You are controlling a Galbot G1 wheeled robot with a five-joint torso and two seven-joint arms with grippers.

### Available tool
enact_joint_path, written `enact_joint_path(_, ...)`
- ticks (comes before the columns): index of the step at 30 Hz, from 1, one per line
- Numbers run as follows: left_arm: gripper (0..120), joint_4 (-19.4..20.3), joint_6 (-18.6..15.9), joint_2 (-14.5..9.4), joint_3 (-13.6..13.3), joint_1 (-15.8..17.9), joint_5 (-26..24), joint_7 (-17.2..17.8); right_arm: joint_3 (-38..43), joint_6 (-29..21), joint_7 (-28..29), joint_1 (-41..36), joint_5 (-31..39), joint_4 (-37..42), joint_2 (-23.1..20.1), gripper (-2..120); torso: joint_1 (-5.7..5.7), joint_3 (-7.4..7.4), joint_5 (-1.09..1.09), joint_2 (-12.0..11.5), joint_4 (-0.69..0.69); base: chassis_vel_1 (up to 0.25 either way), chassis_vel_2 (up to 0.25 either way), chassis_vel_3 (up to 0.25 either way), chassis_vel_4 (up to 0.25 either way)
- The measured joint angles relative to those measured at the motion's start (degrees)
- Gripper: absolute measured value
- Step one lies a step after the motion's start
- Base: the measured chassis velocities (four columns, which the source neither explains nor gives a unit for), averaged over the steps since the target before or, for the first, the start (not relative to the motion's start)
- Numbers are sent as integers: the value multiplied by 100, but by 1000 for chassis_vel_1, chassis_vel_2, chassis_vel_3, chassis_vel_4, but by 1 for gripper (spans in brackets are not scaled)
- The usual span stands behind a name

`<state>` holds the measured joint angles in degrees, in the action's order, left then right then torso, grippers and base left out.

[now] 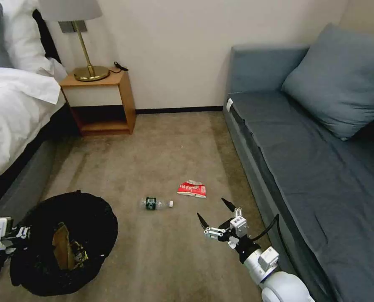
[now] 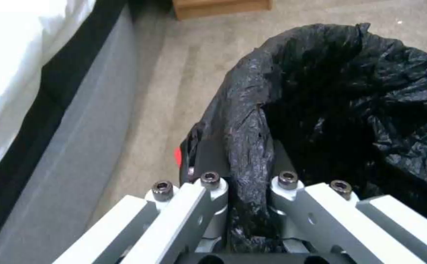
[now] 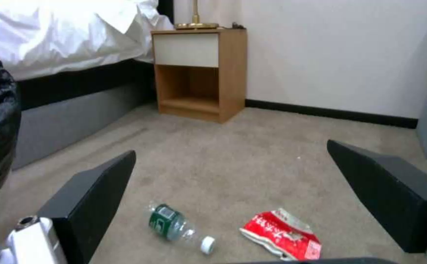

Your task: Pick up the trash bin, then pick up the garbage on the floor and place it into the trash bin.

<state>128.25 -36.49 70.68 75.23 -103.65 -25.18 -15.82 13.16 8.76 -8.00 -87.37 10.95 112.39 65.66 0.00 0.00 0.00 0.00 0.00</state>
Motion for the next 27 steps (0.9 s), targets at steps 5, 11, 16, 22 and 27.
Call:
enact_joint_path(5, 5, 7, -2, 9, 5, -6, 0, 0, -9, -15, -18, 5, 0, -2, -17, 100, 0, 0, 0, 0, 1, -134, 121, 130, -131)
enact_joint_path(11, 5, 33, -3, 14, 13, -13, 0, -2, -41, -35, -29, 20, -7, -2, -20, 100, 0, 0, 0, 0, 0, -153, 139, 147, -148)
enact_joint_path(16, 5, 33, -3, 16, 19, -23, 0, -3, -67, -37, -34, 22, -27, -3, -21, 100, 0, 0, 0, 0, 0, -130, 136, 125, -133)
enact_joint_path(22, 5, 21, -3, 15, 27, -24, 0, -9, -123, -56, -40, 50, -43, -7, -28, 100, 0, 0, -1, 0, 0, -120, 122, 118, -114)
enact_joint_path(27, 5, 13, -3, 16, 29, -26, 0, -11, -184, -104, -44, 111, -70, -46, -48, 100, 0, 0, 0, 0, 0, -123, 123, 133, -123)
